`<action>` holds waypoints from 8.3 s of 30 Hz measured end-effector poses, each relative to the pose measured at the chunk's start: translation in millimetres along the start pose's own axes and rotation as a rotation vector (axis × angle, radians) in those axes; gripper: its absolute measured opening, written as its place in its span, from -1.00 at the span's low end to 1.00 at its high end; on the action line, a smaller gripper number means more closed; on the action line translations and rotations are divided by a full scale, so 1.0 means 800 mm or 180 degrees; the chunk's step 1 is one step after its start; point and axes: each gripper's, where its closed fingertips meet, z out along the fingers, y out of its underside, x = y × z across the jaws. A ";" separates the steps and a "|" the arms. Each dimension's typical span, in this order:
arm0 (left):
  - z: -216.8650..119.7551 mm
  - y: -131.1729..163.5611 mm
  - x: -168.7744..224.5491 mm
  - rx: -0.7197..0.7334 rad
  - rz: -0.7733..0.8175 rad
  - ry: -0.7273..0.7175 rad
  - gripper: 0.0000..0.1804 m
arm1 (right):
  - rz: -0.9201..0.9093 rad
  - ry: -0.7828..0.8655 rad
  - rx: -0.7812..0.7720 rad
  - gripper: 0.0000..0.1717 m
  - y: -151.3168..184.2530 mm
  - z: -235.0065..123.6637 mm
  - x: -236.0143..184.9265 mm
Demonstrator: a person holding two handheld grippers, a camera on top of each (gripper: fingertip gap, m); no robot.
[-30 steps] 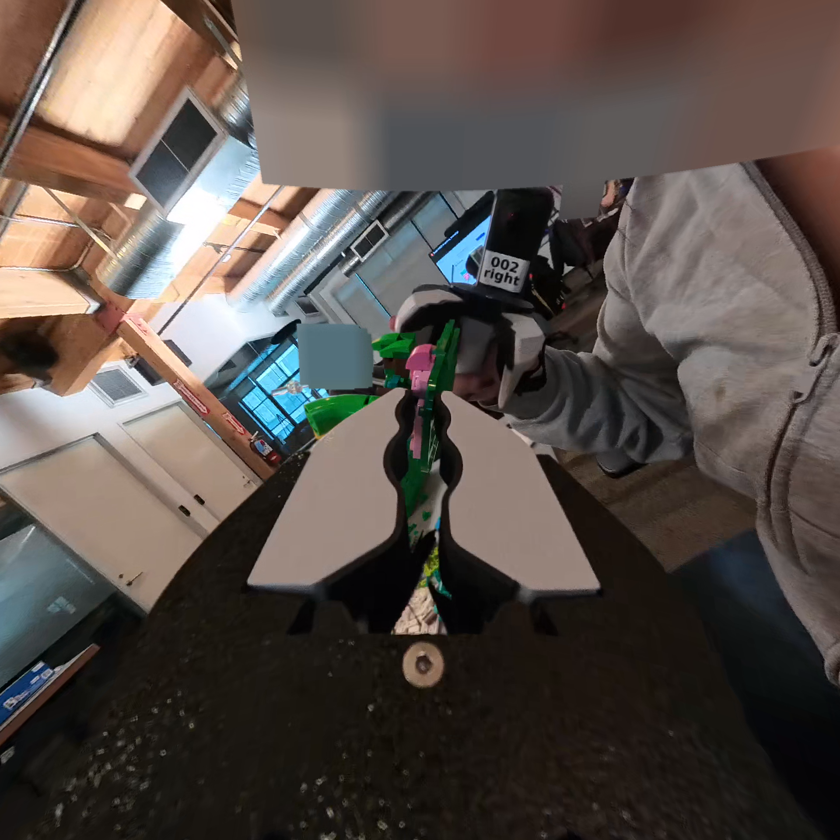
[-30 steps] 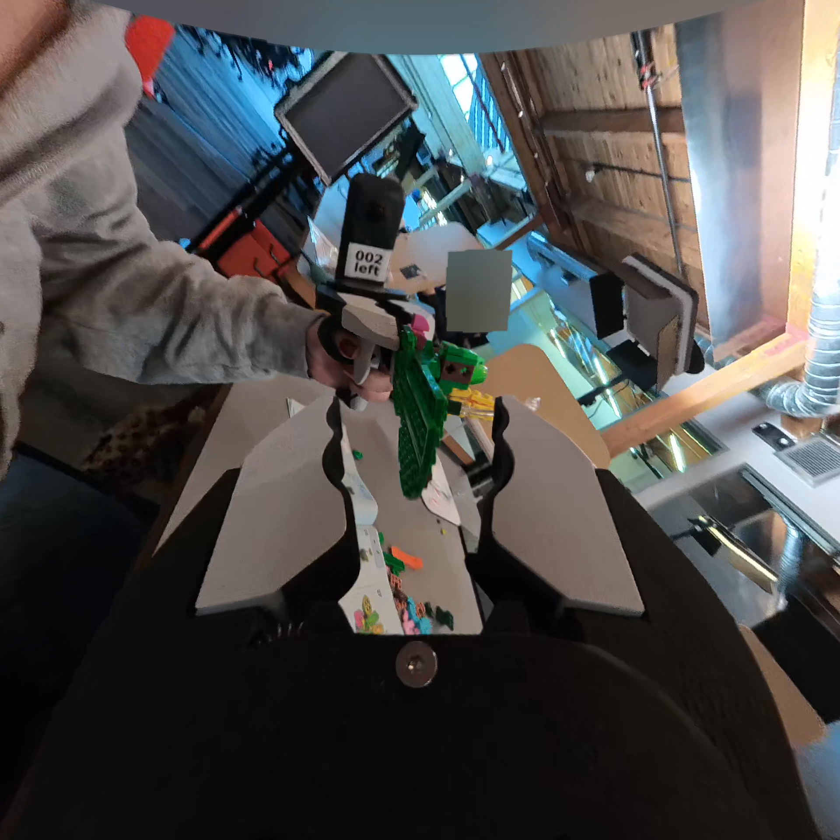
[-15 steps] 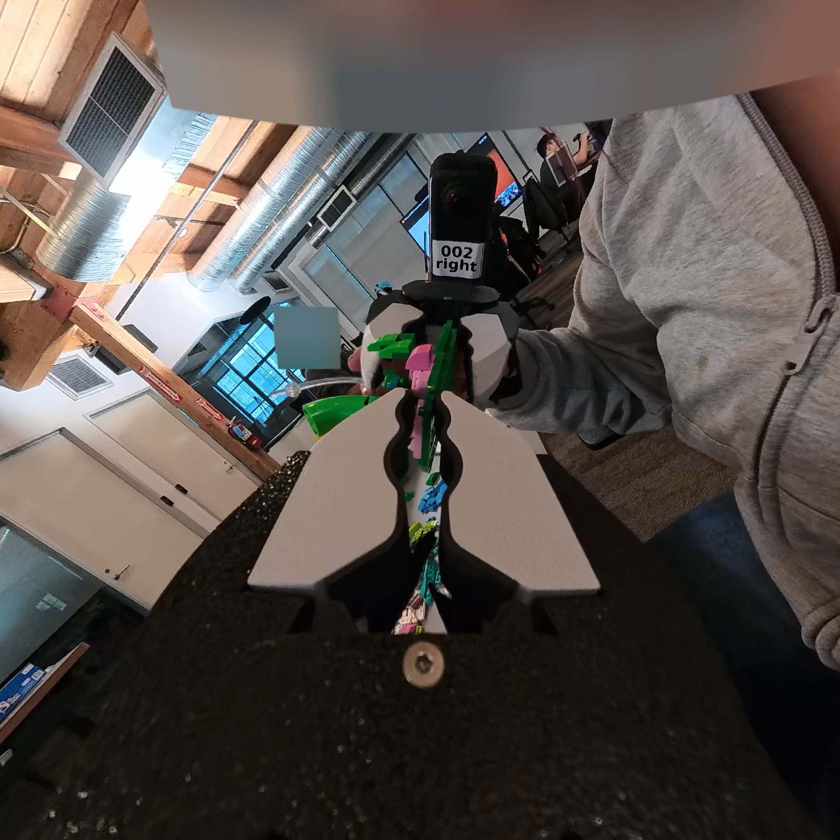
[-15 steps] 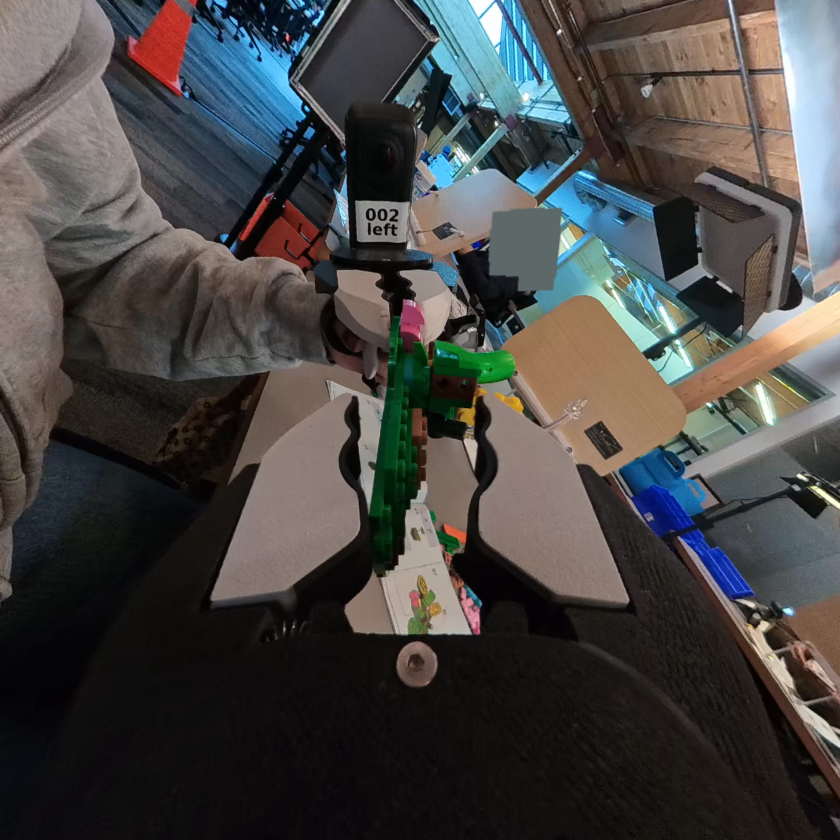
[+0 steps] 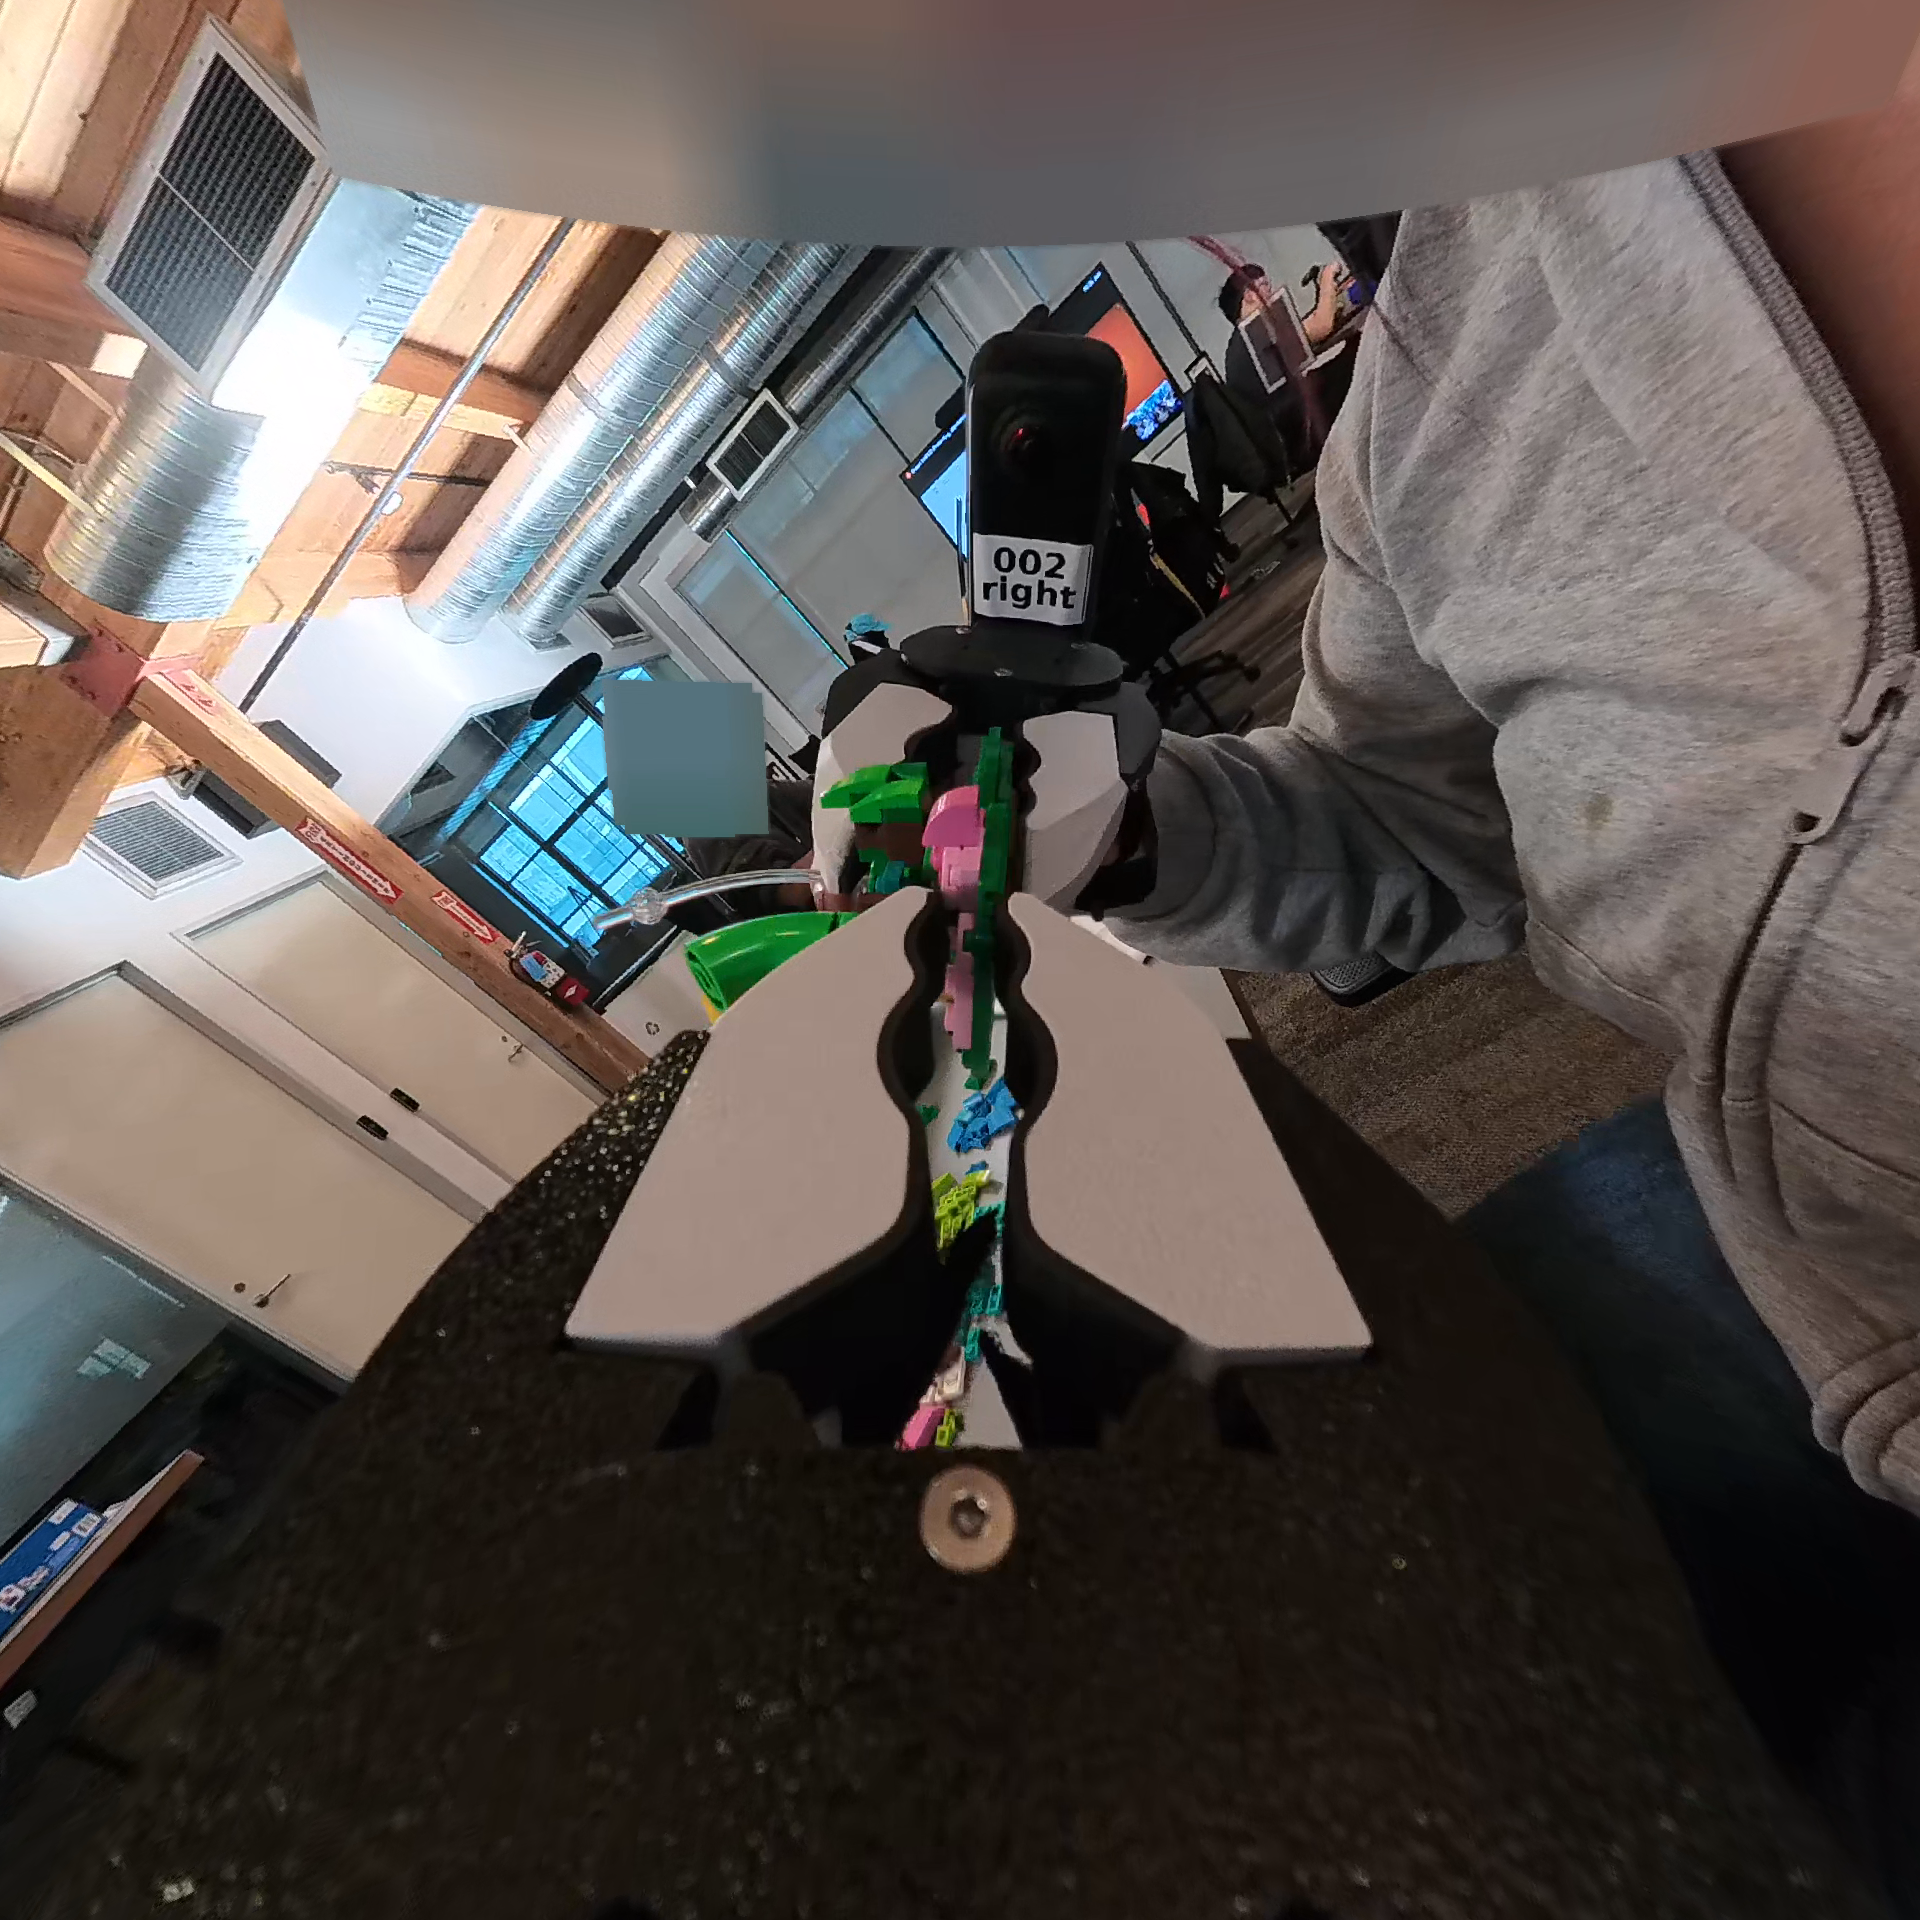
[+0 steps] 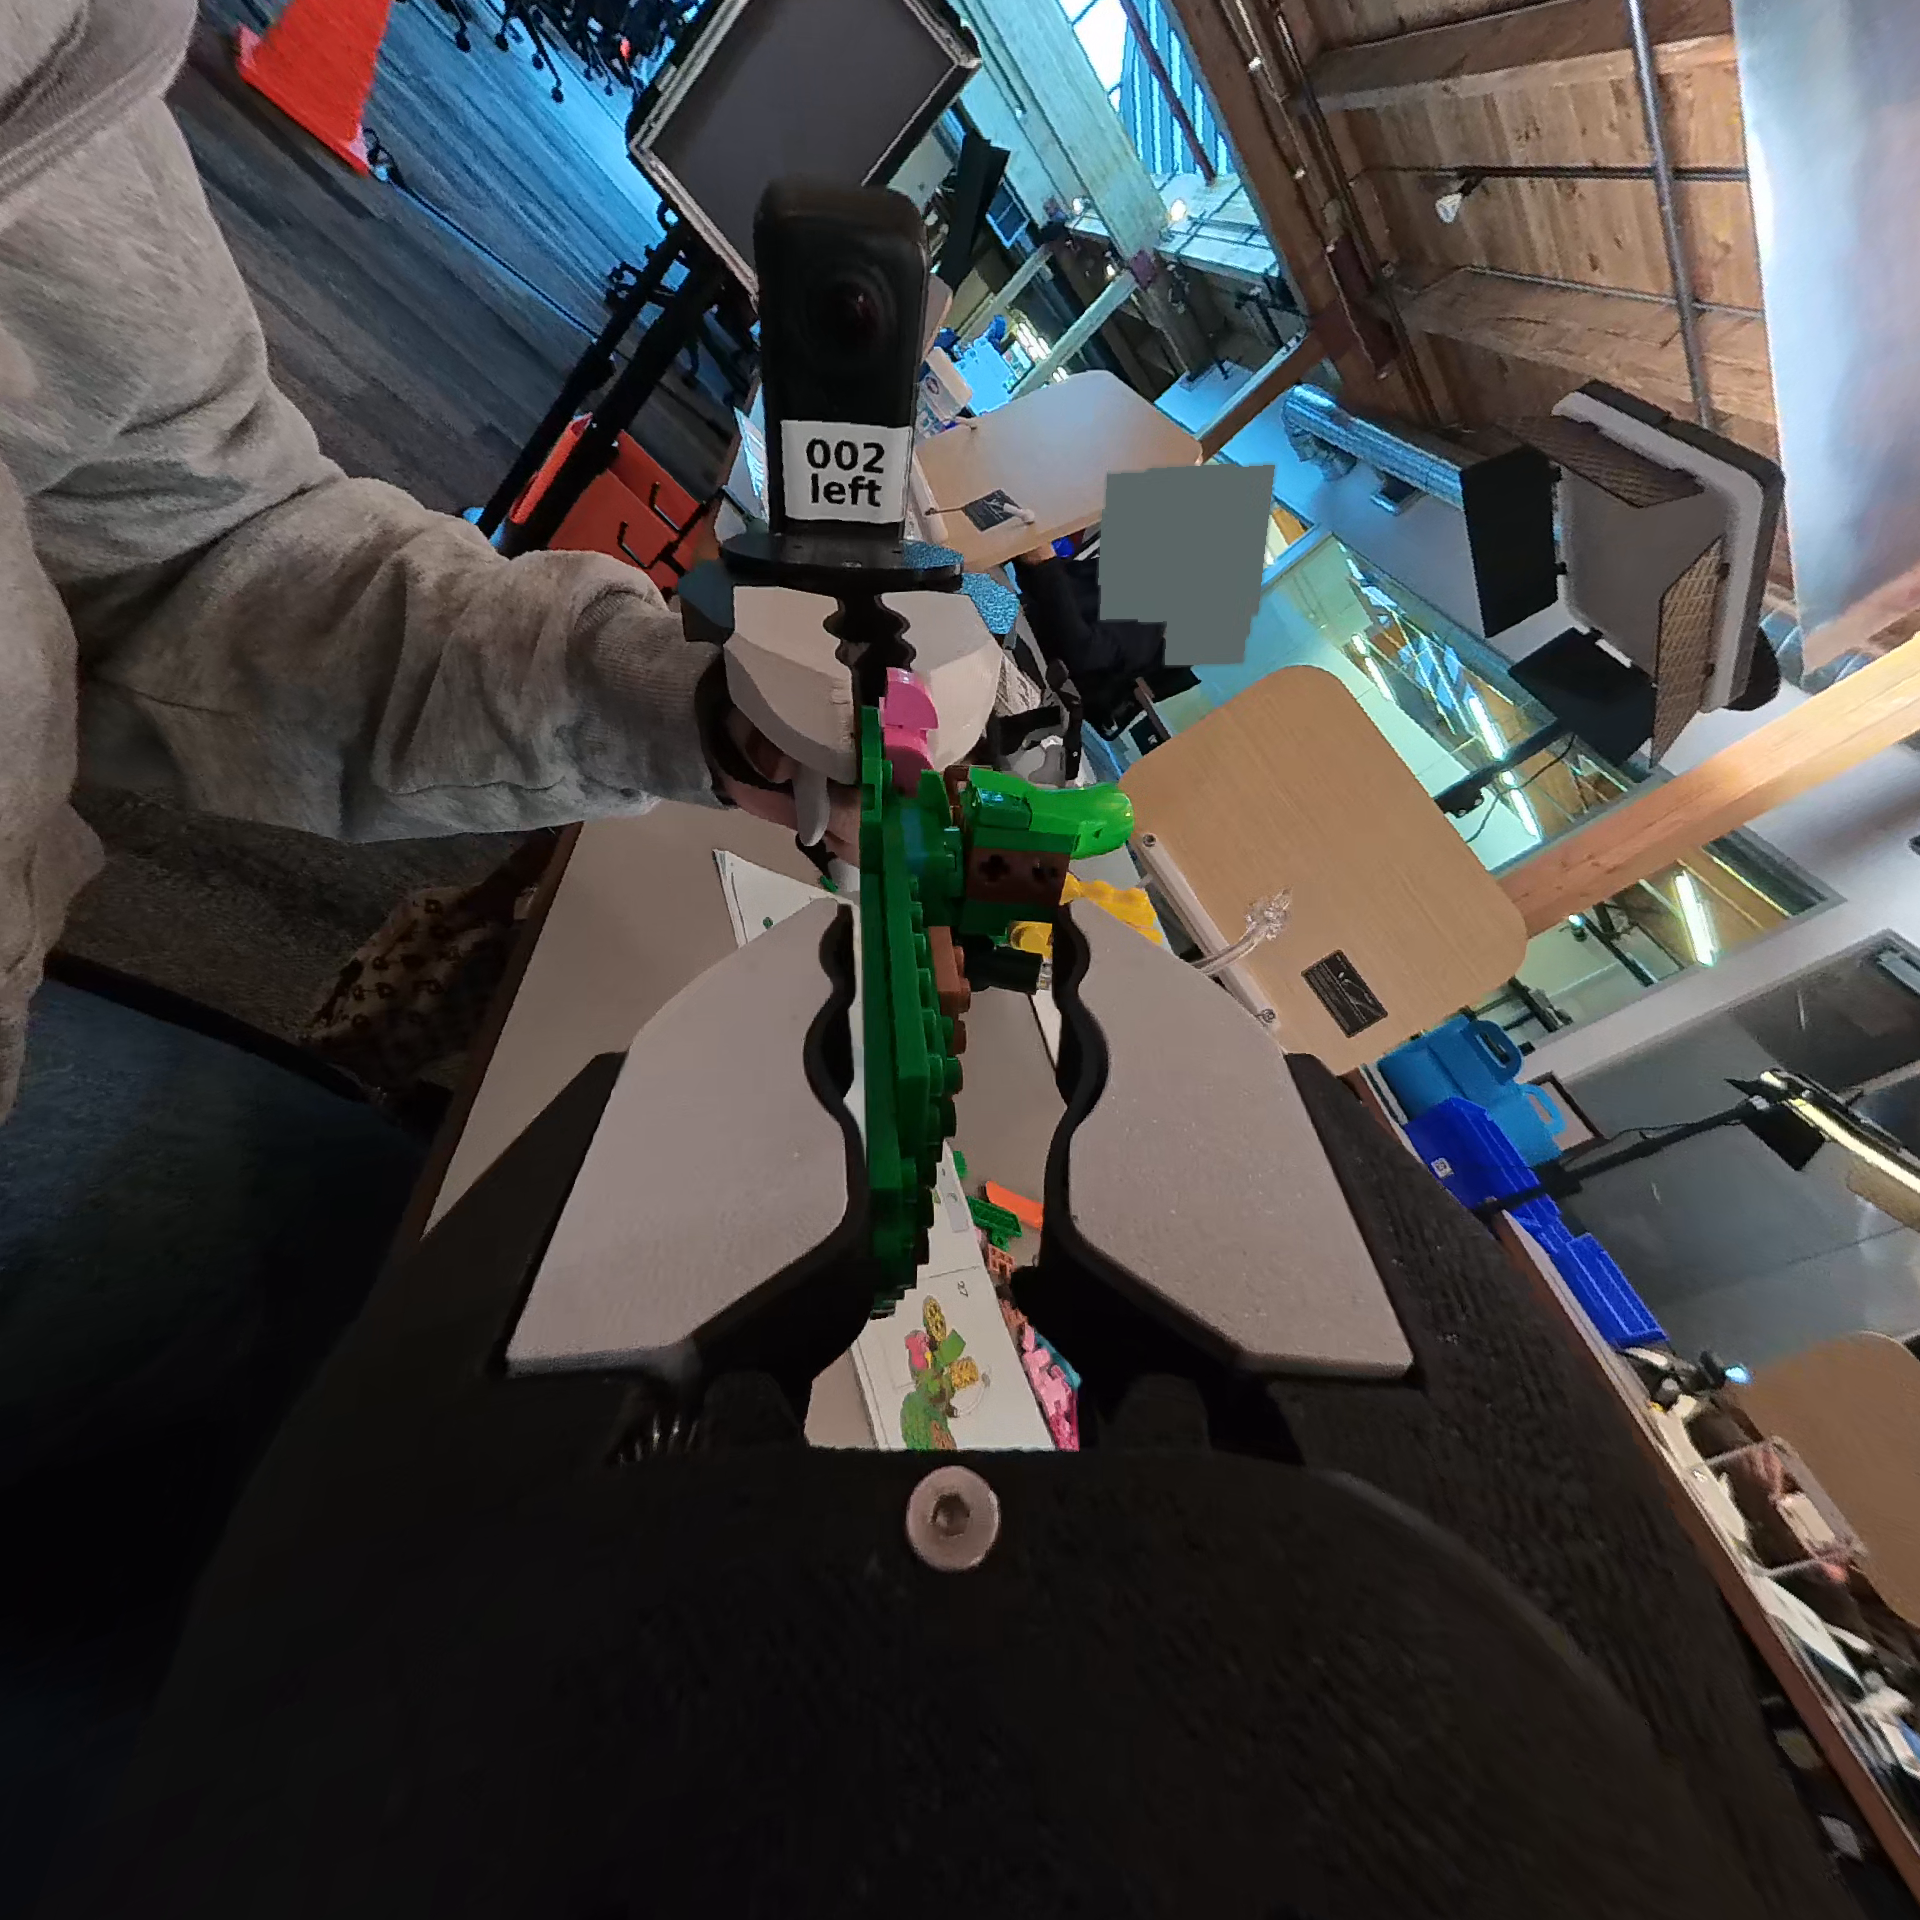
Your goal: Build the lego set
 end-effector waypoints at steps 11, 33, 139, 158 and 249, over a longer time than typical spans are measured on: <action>-0.001 0.003 0.002 -0.0085 0.0011 0.0047 -0.92 | 0.0312 -0.0348 0.0139 -0.39 -0.007 -0.005 -0.010; 0.010 0.016 0.006 -0.0417 0.0213 0.0028 -0.92 | 0.0391 -0.0421 -0.0433 -0.59 0.016 -0.014 -0.007; -0.104 0.190 -0.012 -0.0437 -0.3830 -0.2481 -0.91 | 0.2737 -0.1199 -0.3453 -0.62 0.373 -0.101 -0.045; -0.106 0.196 -0.009 -0.0450 -0.3897 -0.2503 -0.91 | 0.0599 -0.0823 -0.3238 -0.92 0.345 -0.087 -0.016; -0.119 0.203 0.007 0.1232 -0.5872 -0.2856 -0.92 | -0.5452 0.0472 -0.0553 -0.66 0.150 0.057 0.012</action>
